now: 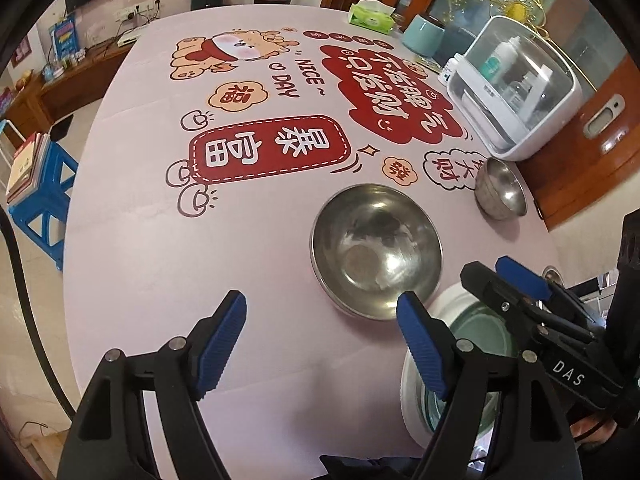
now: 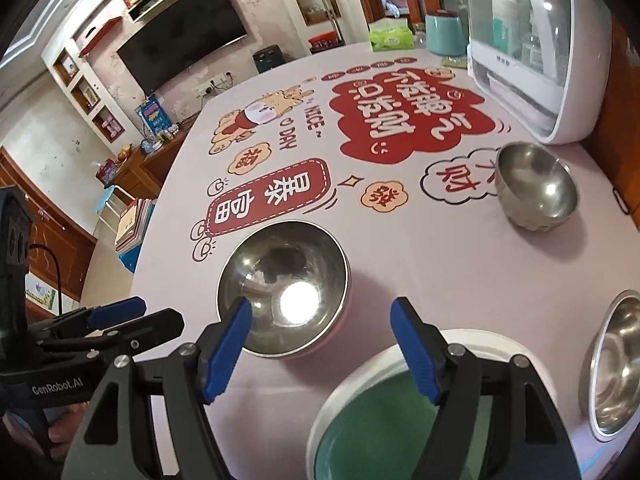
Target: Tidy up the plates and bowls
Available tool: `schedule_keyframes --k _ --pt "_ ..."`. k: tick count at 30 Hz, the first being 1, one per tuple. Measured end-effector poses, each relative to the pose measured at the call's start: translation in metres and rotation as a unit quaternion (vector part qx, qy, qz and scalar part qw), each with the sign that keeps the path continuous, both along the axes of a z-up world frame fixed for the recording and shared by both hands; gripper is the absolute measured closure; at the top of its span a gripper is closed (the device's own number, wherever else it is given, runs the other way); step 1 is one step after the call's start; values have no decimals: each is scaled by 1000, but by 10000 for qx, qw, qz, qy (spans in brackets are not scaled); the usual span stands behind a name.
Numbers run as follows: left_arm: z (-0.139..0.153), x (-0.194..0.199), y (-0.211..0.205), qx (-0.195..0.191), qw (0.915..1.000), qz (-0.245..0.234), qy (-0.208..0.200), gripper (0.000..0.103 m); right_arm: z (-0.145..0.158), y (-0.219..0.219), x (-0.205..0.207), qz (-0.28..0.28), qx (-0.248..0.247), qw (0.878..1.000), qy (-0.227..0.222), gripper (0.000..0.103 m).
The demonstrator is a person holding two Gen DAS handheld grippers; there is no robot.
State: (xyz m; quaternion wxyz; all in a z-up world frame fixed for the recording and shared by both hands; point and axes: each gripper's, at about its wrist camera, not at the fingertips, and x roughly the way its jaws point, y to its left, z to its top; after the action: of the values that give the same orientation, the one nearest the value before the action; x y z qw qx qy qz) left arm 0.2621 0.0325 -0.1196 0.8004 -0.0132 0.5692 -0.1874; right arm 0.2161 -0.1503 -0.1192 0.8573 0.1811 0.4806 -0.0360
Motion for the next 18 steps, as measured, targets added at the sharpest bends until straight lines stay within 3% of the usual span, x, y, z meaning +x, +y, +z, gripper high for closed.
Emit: schedule_keyframes --k 18 --pt "-68 50 -5 -219 9976 195 626 27 -57 -2 38 -164 315 9970 687 34"
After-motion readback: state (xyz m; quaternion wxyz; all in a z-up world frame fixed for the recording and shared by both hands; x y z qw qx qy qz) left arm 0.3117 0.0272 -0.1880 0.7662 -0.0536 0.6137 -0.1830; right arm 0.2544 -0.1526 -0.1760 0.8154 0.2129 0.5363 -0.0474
